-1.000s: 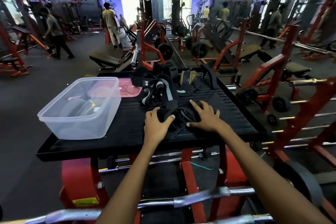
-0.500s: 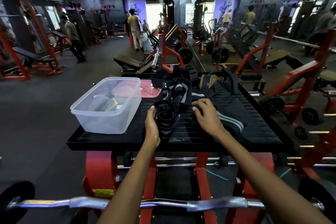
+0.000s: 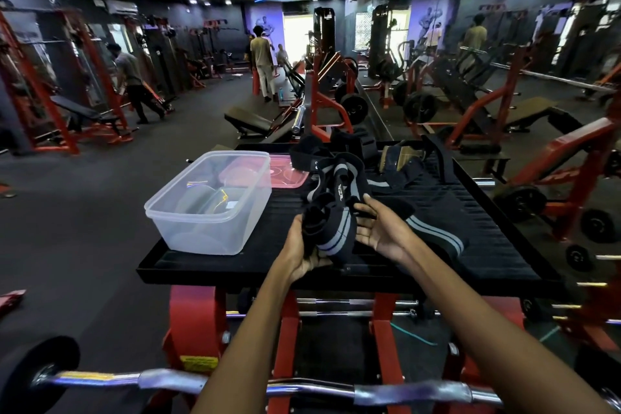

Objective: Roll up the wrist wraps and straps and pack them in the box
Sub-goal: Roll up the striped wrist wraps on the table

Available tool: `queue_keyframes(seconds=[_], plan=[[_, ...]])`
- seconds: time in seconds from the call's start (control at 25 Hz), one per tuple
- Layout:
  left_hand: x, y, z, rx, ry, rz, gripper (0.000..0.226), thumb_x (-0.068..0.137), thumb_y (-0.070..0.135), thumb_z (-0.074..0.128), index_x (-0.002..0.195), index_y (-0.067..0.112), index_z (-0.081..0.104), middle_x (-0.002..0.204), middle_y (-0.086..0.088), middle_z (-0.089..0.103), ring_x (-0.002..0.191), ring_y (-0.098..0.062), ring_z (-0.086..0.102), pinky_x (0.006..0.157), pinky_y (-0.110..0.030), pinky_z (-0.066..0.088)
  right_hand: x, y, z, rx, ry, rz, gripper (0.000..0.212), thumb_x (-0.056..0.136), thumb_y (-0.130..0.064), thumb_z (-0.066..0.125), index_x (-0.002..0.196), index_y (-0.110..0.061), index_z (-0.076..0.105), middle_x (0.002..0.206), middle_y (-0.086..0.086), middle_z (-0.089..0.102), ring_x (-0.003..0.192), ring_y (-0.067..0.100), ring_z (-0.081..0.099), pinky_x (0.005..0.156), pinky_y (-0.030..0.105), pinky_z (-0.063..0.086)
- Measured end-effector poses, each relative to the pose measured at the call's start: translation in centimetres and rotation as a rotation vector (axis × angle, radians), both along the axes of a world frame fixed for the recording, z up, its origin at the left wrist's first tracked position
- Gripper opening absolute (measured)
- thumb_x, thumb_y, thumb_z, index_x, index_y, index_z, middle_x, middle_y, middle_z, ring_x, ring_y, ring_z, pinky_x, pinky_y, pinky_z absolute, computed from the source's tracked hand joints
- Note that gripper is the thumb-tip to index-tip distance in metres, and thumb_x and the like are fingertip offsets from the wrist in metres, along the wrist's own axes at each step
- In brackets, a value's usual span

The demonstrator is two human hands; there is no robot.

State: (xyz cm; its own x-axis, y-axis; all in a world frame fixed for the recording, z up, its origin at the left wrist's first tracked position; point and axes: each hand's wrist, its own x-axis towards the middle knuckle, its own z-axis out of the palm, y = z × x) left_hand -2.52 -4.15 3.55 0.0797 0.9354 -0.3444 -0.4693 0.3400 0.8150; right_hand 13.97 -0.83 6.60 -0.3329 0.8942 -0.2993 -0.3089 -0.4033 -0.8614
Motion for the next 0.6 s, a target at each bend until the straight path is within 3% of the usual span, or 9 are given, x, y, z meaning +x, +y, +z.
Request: queue_keyframes(seconds=[0.12, 0.2, 0.24, 0.32, 0.4, 0.44, 0.52, 0.6], plan=[[0.0, 0.0, 0.2, -0.004, -0.005, -0.031, 0.056, 0.093, 0.049, 0.025, 0.092, 0.011, 0.066, 0.084, -0.008, 0.074, 0.085, -0.024, 0.065, 0.077, -0.04, 0.052, -0.6, 1.0, 0.2, 0.061, -0.169, 0.136, 0.044, 0.091, -0.058, 0.042, 0.118, -0.027, 0.058, 0.121, 0.004, 0.062, 0.112, 0.023, 0.056, 0.099, 0.042, 0.044], [0.3, -0.1, 0.1, -0.002, 0.068, -0.028, 0.053, 0.093, 0.047, 0.027, 0.087, 0.011, 0.065, 0.076, -0.006, 0.073, 0.082, -0.022, 0.063, 0.076, -0.038, 0.051, -1.4, 1.6, 1.0, 0.061, -0.386, 0.198, 0.061, 0.085, -0.069, 0.043, 0.128, -0.027, 0.052, 0.126, -0.002, 0.054, 0.121, 0.024, 0.05, 0.096, 0.042, 0.045], [0.5, -0.1, 0.1, 0.0, 0.11, -0.016, 0.051, 0.094, 0.046, 0.029, 0.081, 0.012, 0.065, 0.07, -0.004, 0.072, 0.078, -0.02, 0.062, 0.071, -0.034, 0.051, -1.8, 1.8, 1.4, 0.051, -0.526, 0.209, 0.061, 0.084, -0.068, 0.046, 0.125, -0.024, 0.053, 0.12, 0.001, 0.055, 0.116, 0.025, 0.053, 0.088, 0.04, 0.047], [0.6, 0.0, -0.1, 0.0, 0.168, 0.018, 0.049, 0.095, 0.043, 0.03, 0.072, 0.014, 0.063, 0.064, -0.002, 0.069, 0.068, -0.017, 0.062, 0.062, -0.029, 0.05, -2.3, 2.4, 2.1, 0.055, -0.702, 0.186, 0.034, 0.092, -0.046, 0.05, 0.097, -0.013, 0.057, 0.088, 0.006, 0.059, 0.076, 0.02, 0.061, 0.064, 0.03, 0.048], [0.5, 0.2, -0.2, 0.005, 0.183, 0.051, 0.051, 0.095, 0.043, 0.03, 0.069, 0.015, 0.063, 0.062, -0.002, 0.069, 0.059, -0.014, 0.064, 0.057, -0.025, 0.05, -2.4, 3.4, 2.7, 0.088, -0.648, 0.06, 0.024, 0.099, -0.022, 0.04, 0.08, -0.012, 0.051, 0.063, 0.002, 0.056, 0.048, 0.013, 0.05, 0.046, 0.023, 0.041], [0.3, 0.3, -0.3, 0.004, 0.184, 0.068, 0.053, 0.095, 0.043, 0.03, 0.066, 0.015, 0.064, 0.06, -0.001, 0.069, 0.056, -0.012, 0.064, 0.057, -0.025, 0.049, -2.0, 4.1, 3.4, 0.108, -0.559, -0.028, 0.024, 0.1, -0.022, 0.035, 0.086, -0.013, 0.052, 0.067, 0.0, 0.059, 0.051, 0.013, 0.053, 0.048, 0.024, 0.042], [0.3, 0.6, -0.4, 0.005, 0.175, 0.1, 0.06, 0.095, 0.045, 0.029, 0.054, 0.02, 0.067, 0.056, 0.002, 0.068, 0.055, -0.012, 0.062, 0.058, -0.025, 0.046, -0.9, 5.5, 5.0, 0.165, -0.287, -0.174, 0.037, 0.101, -0.039, 0.03, 0.119, -0.013, 0.049, 0.105, 0.003, 0.062, 0.084, 0.019, 0.064, 0.068, 0.032, 0.049], [0.6, 0.8, -0.6, 0.032, 0.203, 0.115, 0.063, 0.095, 0.044, 0.026, 0.054, 0.02, 0.068, 0.056, 0.003, 0.068, 0.057, -0.012, 0.062, 0.059, -0.025, 0.044, 0.7, 7.0, 6.0, 0.163, -0.094, -0.166, 0.071, 0.093, -0.062, 0.028, 0.149, -0.018, 0.02, 0.151, 0.002, 0.032, 0.126, 0.027, 0.049, 0.096, 0.046, 0.044]])
